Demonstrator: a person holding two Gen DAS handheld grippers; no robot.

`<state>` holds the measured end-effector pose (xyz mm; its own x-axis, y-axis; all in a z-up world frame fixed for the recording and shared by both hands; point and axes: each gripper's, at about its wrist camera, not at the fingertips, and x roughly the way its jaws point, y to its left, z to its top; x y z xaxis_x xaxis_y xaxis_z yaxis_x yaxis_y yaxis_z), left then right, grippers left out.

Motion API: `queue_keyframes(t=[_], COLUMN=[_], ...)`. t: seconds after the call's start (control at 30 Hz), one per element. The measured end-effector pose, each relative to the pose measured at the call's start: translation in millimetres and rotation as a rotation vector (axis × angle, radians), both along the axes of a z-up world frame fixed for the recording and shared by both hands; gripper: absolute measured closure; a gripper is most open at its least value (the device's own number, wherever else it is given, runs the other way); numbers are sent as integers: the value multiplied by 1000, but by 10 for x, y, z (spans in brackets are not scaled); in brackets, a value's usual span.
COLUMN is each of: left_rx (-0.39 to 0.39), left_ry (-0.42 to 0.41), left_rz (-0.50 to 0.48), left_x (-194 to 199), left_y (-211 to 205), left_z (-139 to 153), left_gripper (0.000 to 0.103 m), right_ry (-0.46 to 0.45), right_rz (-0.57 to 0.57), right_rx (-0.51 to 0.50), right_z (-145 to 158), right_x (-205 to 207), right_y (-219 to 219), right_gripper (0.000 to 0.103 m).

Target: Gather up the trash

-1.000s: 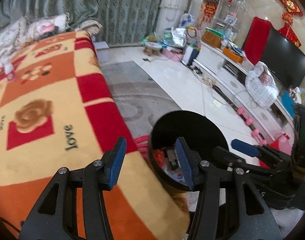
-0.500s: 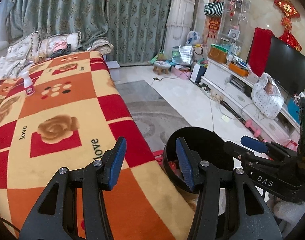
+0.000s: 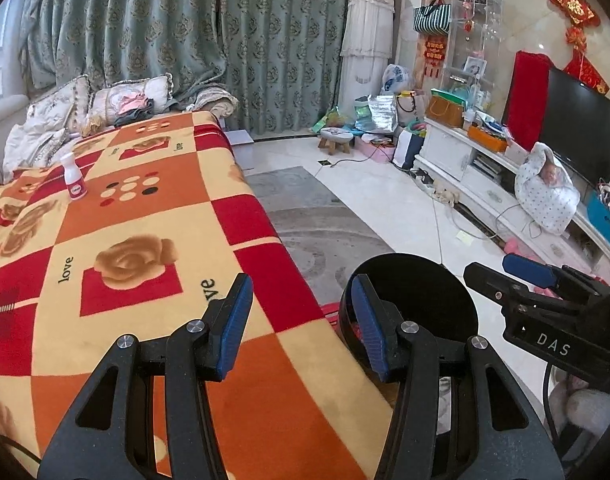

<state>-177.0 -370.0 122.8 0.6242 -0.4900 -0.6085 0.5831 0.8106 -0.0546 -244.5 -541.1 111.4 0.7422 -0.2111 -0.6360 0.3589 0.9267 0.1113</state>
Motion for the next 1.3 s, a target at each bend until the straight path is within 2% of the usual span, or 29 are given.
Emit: queue_keyframes(t=[0.6,1.3], left_rx=[-37,-42], left_ry=[9,31], left_rz=[-14,-15], left_x=[-23,-18], left_y=[-17,-27], left_z=[22,-33], left_gripper=[53,53], right_ry=[-1,21], right_rz=[-3,-1], right_rx=[-5,-5], right_z=[5,-23], right_x=[-21,17], right_y=[-13,-41], right_gripper=[38,35])
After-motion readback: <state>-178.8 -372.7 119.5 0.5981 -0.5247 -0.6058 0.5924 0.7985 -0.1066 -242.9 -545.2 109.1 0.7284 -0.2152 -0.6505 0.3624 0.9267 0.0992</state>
